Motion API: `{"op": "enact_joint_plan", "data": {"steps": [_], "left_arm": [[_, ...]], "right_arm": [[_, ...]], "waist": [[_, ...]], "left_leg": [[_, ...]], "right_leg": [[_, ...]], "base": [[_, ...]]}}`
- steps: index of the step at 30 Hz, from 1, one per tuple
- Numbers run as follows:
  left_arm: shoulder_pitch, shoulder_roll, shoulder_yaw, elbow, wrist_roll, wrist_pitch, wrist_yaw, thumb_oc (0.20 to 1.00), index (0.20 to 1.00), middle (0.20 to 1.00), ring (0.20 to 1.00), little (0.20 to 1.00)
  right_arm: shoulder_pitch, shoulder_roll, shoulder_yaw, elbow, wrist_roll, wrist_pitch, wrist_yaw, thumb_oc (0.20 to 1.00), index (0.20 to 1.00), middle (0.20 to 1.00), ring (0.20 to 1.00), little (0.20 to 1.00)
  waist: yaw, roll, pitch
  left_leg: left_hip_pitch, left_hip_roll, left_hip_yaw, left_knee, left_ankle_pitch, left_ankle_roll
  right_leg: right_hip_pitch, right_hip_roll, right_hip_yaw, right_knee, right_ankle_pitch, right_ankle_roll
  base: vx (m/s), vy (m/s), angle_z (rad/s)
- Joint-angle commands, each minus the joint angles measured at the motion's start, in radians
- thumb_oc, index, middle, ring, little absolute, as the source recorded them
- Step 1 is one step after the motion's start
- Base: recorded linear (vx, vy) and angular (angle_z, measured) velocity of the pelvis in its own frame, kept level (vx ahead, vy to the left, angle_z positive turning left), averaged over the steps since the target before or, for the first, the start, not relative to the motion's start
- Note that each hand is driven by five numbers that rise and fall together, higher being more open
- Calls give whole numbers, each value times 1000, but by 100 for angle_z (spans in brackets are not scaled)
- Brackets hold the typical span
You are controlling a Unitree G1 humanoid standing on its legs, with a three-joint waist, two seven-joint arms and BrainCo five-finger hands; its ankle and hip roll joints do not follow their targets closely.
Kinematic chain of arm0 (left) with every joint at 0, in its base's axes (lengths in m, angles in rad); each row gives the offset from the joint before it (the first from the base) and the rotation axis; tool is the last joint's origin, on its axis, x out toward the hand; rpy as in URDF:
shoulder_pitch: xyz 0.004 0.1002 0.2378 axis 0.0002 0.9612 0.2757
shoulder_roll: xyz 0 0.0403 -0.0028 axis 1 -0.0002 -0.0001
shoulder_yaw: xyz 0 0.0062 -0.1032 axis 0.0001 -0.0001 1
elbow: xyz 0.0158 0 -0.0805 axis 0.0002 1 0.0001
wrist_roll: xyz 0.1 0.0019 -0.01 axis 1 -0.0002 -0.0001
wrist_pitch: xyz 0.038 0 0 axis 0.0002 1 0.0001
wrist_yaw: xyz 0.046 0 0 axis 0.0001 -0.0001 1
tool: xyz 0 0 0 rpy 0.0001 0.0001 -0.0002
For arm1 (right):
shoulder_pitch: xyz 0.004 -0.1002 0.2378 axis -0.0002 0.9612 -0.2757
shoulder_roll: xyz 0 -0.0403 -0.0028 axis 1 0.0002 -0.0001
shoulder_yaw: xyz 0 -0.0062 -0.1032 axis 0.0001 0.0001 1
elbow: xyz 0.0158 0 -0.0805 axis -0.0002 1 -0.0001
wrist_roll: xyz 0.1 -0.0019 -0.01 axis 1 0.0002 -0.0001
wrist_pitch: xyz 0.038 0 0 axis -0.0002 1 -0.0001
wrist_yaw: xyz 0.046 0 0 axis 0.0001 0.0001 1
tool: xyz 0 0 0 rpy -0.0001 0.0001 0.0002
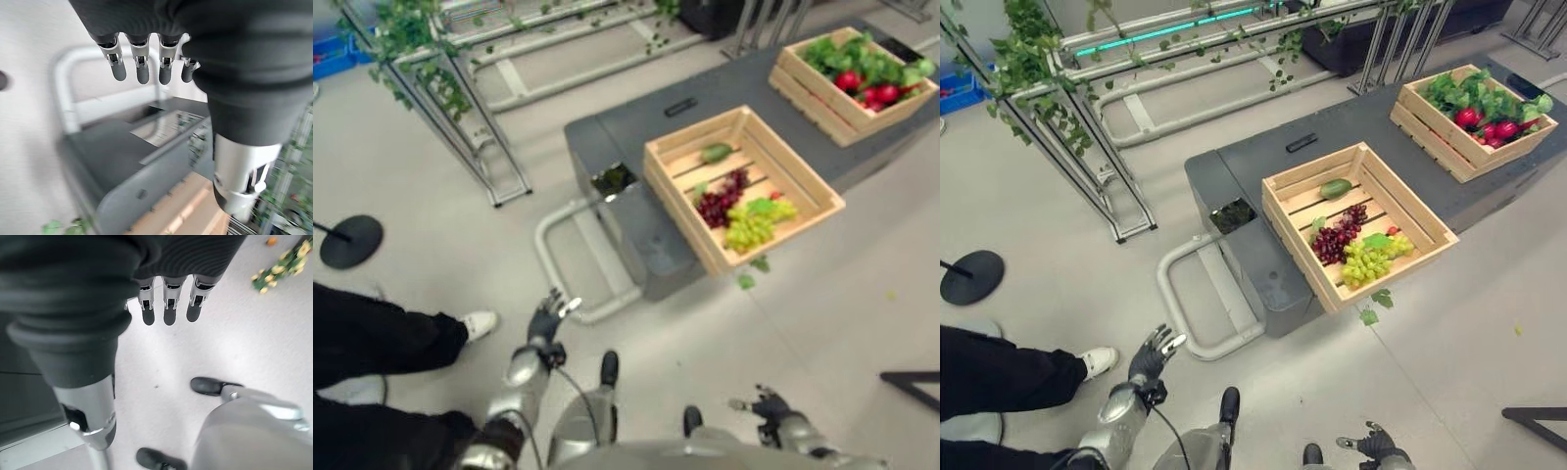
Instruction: Pick up the fruits from the basket on one side to the basket on the other side
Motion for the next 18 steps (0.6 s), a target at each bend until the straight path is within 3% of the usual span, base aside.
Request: {"op": "enact_joint_plan", "data": {"steps": [1,4,5,8,9,10,11,12,15,18], "left_arm": [[2,7,-37,-58,17,-15,20,1000,1000,1000,1000,1000],[-34,51,-49,-120,41,-22,39,1000,1000,1000,1000,1000],[-54,54,-54,-117,40,-27,44,1000,1000,1000,1000,1000],[-63,54,-48,-118,26,-36,46,1000,1000,1000,1000,1000],[-78,60,-50,-128,17,-45,58,1000,1000,1000,1000,1000],[-78,60,-50,-129,17,-45,58,1000,1000,1000,1000,1000],[-81,62,-55,-164,15,-44,53,1000,1000,1000,1000,1000],[-86,65,-73,-153,29,-38,54,1000,1000,1000,1000,1000],[-67,85,-77,-260,55,-30,30,1000,1000,1000,1000,1000],[-64,105,-73,-315,94,-17,24,1000,1000,1000,1000,1000]], "right_arm": [[19,-46,19,-52,10,-7,-16,1000,1000,1000,1000,1000],[1,-56,24,-115,11,-16,-24,1000,1000,1000,1000,1000],[-9,-58,19,-128,22,-18,-31,1000,1000,1000,1000,1000],[0,-63,16,-123,26,-16,-32,1000,1000,1000,1000,1000],[-4,-71,17,-113,22,-14,-34,1000,1000,1000,1000,1000],[-4,-71,17,-112,22,-14,-34,1000,1000,1000,1000,1000],[-6,-71,15,-106,11,-10,-37,1000,1000,1000,1000,1000],[8,-71,18,-98,12,-9,-35,1000,1000,1000,1000,1000],[36,-85,3,-79,0,2,-22,1000,1000,1000,1000,1000],[55,-93,-15,-62,2,8,-13,1000,1000,1000,1000,1000]], "waist": [[-5,-10,-91],[-50,22,-16],[-65,42,6],[-80,44,-7],[-82,22,-4],[-84,23,-1],[-87,22,-5],[-99,14,-14],[-102,4,-27],[-112,17,-48]], "left_leg": [[-157,60,-30,40,-3,-45],[-113,71,-46,8,-10,-34],[-104,79,-60,1,-10,-35],[-46,66,-59,-21,-43,-38],[-34,42,-54,-21,-69,-46],[-30,41,-56,-21,-70,-45],[-37,43,-56,-16,-75,-51],[-35,27,-55,-6,-96,-41],[-12,24,-53,-5,-103,-47],[6,31,-52,-27,-102,-55]], "right_leg": [[-100,114,28,264,-114,56],[-317,155,22,488,58,127],[-364,160,27,502,45,125],[-364,99,-42,326,-32,63],[-363,52,-67,146,18,51],[-356,52,-69,140,20,51],[-347,-3,-40,110,49,72],[-332,23,20,69,52,64],[-318,27,-13,46,83,53],[-273,28,-30,-6,89,44]], "base": [[71,78,-27],[-66,113,-10],[-10,141,24],[238,39,28],[215,-59,-6],[142,-89,-19],[66,-28,9],[97,-54,40],[149,-66,41],[101,-57,-9]]}}
